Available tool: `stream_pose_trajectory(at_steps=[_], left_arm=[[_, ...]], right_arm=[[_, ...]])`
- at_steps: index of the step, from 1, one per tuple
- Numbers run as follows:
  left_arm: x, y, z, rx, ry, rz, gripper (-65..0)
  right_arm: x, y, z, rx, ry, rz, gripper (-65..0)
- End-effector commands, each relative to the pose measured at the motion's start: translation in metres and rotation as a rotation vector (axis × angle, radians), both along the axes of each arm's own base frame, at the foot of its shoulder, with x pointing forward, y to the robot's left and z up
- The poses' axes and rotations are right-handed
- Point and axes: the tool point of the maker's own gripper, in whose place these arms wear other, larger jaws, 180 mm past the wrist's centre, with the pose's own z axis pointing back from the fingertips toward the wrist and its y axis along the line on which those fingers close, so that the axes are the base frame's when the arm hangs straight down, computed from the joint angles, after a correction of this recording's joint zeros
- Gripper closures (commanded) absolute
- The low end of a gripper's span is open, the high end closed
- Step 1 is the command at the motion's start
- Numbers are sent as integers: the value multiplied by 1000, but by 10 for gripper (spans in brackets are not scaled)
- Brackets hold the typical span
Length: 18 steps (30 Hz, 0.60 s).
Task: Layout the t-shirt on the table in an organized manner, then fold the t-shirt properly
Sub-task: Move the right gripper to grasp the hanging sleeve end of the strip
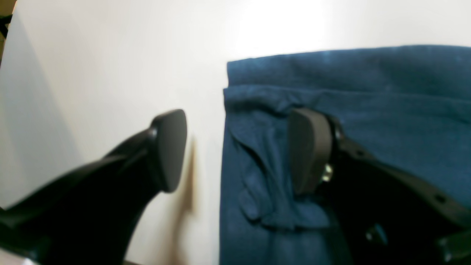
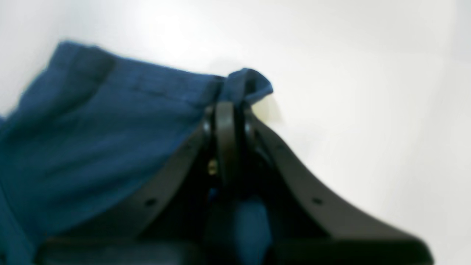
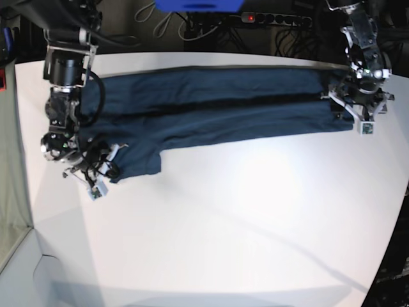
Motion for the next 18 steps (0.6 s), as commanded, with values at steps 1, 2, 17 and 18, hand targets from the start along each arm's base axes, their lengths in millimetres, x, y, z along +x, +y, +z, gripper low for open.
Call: stream_pose_trajectory(at_steps=[1, 2, 17, 18], left_arm=[[5, 6, 10, 25, -22, -7, -418], [5, 6, 10, 25, -22, -7, -418], [5, 4, 9, 20, -21, -14, -418], [6, 3, 9, 19, -22, -13, -418]], right_arm=[[3, -7, 16, -38, -38, 1, 0], [3, -7, 26, -57, -62, 5, 0], [-77, -21, 75, -266, -104, -9, 0], [-82, -25, 73, -268, -95, -19, 0]])
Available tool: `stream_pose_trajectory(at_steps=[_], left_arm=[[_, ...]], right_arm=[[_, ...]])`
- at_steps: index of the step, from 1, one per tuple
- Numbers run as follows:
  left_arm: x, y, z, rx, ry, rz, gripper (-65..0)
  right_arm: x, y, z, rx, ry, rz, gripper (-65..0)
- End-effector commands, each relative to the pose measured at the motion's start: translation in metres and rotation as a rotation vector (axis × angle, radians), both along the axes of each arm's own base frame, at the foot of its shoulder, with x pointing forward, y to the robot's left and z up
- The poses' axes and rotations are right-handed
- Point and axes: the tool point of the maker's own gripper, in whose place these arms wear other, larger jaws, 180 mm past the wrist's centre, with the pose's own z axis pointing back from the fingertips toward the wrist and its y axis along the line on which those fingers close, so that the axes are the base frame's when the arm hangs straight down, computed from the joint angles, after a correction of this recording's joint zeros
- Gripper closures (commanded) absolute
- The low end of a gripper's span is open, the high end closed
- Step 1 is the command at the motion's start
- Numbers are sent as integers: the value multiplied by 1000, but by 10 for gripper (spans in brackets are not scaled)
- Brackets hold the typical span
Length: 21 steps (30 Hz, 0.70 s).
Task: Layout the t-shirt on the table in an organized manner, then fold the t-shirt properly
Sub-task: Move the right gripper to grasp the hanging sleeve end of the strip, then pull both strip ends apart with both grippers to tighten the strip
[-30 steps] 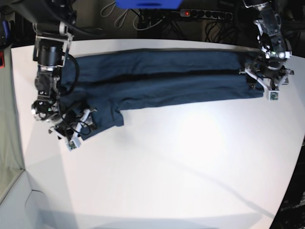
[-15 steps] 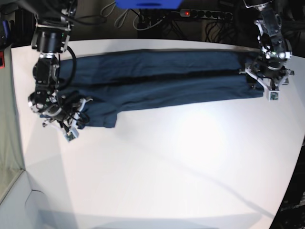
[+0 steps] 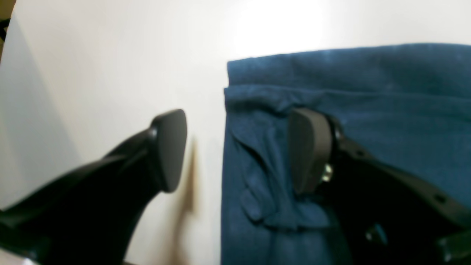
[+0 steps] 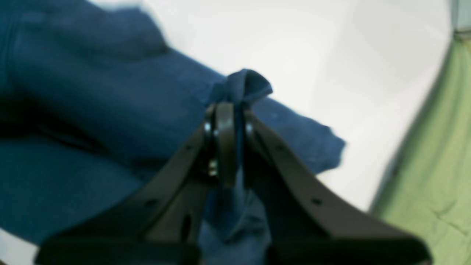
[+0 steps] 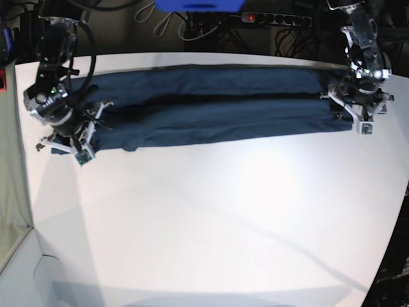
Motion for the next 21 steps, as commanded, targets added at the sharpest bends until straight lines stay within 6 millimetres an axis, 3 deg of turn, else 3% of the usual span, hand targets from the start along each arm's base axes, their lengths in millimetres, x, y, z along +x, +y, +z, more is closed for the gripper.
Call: stream_pose_trajectory(at_steps=[1, 8, 21], left_arm=[[5, 5, 8, 18, -22, -2, -418], [4, 5, 7, 16, -21, -2, -418], [-4, 2, 0, 7, -1, 1, -420]], right_arm=[[-1, -9, 6, -12, -19, -16, 0], [-20, -36, -7, -17, 25, -98, 0], [-35, -22, -53, 85, 108, -100, 0]])
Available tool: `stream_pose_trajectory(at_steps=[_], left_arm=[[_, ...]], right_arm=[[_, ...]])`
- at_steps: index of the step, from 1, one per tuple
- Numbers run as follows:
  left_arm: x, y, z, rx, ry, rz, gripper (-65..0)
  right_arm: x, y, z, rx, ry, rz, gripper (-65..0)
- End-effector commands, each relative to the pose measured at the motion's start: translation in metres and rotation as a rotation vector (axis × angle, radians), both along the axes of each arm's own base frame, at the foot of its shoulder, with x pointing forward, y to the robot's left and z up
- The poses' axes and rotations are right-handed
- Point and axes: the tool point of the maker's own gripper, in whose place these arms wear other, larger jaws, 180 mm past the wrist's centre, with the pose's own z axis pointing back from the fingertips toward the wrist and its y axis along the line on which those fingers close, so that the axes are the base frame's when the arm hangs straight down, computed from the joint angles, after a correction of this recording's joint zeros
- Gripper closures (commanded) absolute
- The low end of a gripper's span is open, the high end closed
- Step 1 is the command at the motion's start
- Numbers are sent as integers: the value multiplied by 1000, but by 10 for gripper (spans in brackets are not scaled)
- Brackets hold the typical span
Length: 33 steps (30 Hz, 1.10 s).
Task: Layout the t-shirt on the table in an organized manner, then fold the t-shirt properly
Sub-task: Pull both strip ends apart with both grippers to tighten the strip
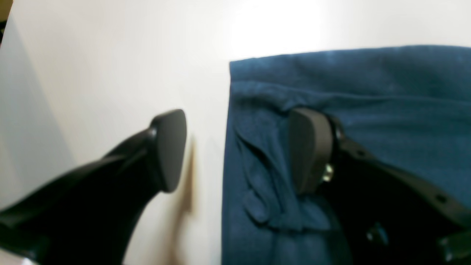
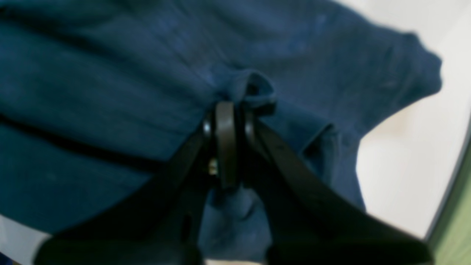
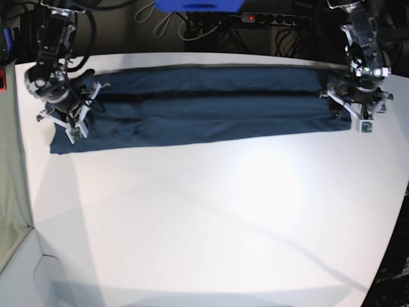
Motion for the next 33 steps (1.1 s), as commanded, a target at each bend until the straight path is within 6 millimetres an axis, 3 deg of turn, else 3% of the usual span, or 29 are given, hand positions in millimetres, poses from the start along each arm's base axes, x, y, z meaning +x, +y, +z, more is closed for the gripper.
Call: stream_pose_trajectory(at_steps=[1, 7, 26, 33], left_arm=[[-2, 5, 2, 19, 11, 3, -420], [-6, -5, -5, -15, 11, 17, -417], [-11, -29, -24, -222, -13, 70, -412], [-9, -29, -23, -226, -21, 73, -171]], right_arm=[[5, -4, 5, -10, -18, -4, 0], [6, 5, 4, 19, -32, -5, 0], [10, 5, 6, 21, -41, -5, 0], [11, 5, 7, 21, -43, -5, 0]])
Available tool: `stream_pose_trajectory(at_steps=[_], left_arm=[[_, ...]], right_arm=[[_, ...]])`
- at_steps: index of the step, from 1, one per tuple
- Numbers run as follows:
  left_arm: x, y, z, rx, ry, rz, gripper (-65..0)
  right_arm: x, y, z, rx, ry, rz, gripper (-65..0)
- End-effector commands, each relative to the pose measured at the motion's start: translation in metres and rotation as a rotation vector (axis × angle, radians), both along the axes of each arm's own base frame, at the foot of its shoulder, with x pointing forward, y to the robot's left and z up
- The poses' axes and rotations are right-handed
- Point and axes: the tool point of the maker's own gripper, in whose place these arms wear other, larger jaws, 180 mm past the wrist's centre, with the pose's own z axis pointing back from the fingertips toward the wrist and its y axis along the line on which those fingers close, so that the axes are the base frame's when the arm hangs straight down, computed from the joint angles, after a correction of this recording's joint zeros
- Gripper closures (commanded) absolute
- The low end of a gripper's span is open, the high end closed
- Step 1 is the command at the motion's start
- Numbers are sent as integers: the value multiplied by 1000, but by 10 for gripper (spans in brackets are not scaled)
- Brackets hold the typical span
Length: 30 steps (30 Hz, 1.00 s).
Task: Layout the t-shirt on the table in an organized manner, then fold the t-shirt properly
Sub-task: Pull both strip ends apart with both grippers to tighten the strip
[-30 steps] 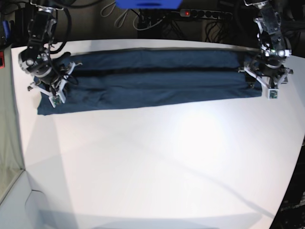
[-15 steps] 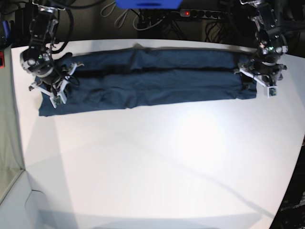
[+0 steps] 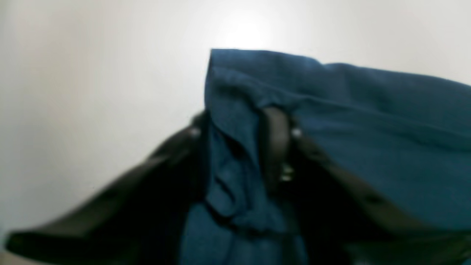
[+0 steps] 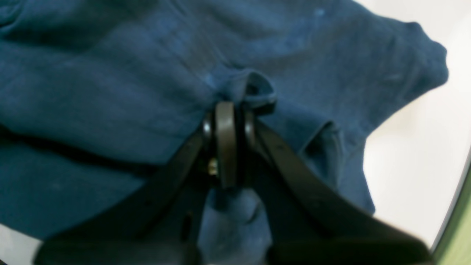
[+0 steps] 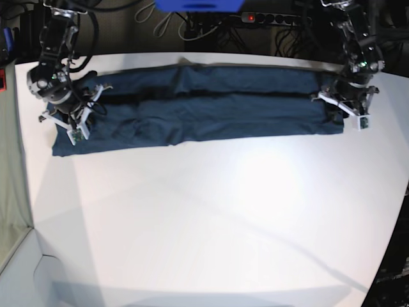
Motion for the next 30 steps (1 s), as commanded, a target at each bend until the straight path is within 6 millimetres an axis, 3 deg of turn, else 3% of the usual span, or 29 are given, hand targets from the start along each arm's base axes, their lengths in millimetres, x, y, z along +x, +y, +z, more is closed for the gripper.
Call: stream_pose_trajectory(at_steps=[1, 6, 11, 15, 19, 28, 30], left_arm=[[-11, 1, -10, 13, 71, -5, -161], [-11, 1, -10, 13, 73, -5, -151], [-2, 9, 6, 37, -13, 12, 0], [3, 30, 27, 69, -83, 71, -1], [11, 37, 52, 109, -142, 71, -2], [33, 30, 101, 168, -268, 41, -2], [35, 20, 110, 160, -299, 40, -2]], right_arm=[[6, -1, 7, -4, -23, 5, 0], [7, -1, 7, -4, -25, 5, 0], [7, -1, 7, -3, -25, 5, 0], [6, 0, 6, -1, -22, 4, 0], [6, 0, 6, 1, -21, 3, 0], [1, 25, -3, 50, -5, 20, 0], [-3, 31, -6, 55, 7, 34, 0]])
